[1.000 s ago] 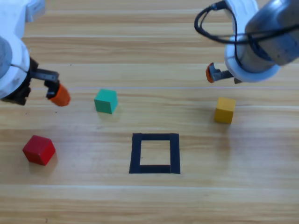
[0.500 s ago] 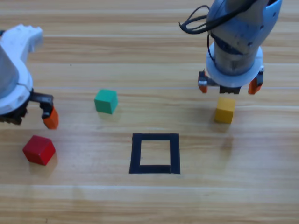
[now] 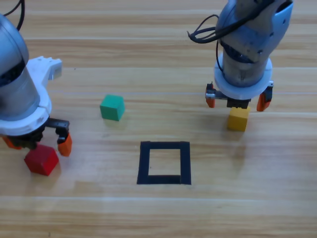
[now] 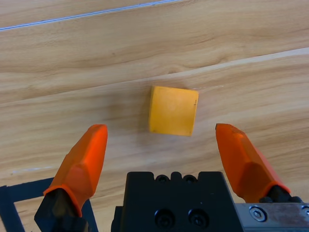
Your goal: Stack the blocks in the rectangular block: red at the bottom, yellow in the middle, green on top
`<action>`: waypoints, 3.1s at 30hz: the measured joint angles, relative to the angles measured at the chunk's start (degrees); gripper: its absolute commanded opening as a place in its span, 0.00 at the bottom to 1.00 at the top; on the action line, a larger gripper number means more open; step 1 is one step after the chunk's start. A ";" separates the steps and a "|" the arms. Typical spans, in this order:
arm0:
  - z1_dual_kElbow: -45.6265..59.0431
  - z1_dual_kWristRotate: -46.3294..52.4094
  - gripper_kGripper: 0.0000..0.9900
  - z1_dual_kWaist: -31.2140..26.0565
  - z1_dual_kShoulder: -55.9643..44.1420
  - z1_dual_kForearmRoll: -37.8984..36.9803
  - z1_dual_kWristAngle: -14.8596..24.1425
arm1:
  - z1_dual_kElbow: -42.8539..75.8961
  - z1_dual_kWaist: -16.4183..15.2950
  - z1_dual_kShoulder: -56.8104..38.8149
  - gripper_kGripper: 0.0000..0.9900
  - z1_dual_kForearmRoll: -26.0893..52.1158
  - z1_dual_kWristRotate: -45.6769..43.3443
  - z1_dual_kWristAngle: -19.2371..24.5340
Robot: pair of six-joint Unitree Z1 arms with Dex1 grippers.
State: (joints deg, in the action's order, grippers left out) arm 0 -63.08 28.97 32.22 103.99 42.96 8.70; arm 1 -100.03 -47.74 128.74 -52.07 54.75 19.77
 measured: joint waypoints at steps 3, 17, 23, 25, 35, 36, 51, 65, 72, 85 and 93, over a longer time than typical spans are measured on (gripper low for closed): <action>0.23 -0.33 0.98 -0.58 0.46 -1.16 -0.16 | 0.00 0.48 1.01 0.99 0.00 0.33 0.00; 5.95 -1.76 0.95 -2.43 2.63 -8.82 -1.06 | 0.00 3.98 3.15 0.93 0.00 0.81 -2.14; 7.24 -2.58 0.84 -2.65 3.37 -11.53 -1.90 | -0.11 4.78 5.40 0.84 0.12 0.81 -3.97; 7.43 -2.98 0.78 -2.92 3.39 -12.10 -2.34 | -0.17 5.07 5.41 0.79 0.19 0.80 -5.10; 8.16 -4.55 0.25 -3.56 3.39 -14.18 -3.36 | 1.80 5.86 4.84 0.00 5.73 -3.94 -8.28; 8.16 -4.77 0.20 -3.64 3.39 -14.18 -3.36 | 3.60 5.90 4.16 0.00 7.77 -5.39 -8.41; 0.27 2.02 0.04 1.28 3.39 -14.24 -4.66 | 17.51 6.43 -14.35 0.00 11.92 -18.03 -14.70; -19.06 11.68 0.03 17.17 16.87 -6.41 -8.06 | 17.52 6.30 -16.56 0.00 9.43 -18.01 -15.19; -39.46 18.55 0.03 22.54 25.23 9.08 -3.08 | 17.50 6.24 -16.56 0.00 9.26 -18.01 -15.99; -41.37 27.04 0.03 23.41 27.43 12.50 -0.81 | 17.38 6.17 -16.54 0.00 9.25 -18.88 -17.93; -41.37 31.08 0.03 23.25 27.43 13.79 -0.39 | 17.23 6.09 -16.53 0.00 9.25 -19.00 -18.37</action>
State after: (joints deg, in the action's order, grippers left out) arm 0 -104.44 60.05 55.47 131.41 56.75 8.31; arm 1 -82.80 -41.65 112.21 -42.82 35.75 1.39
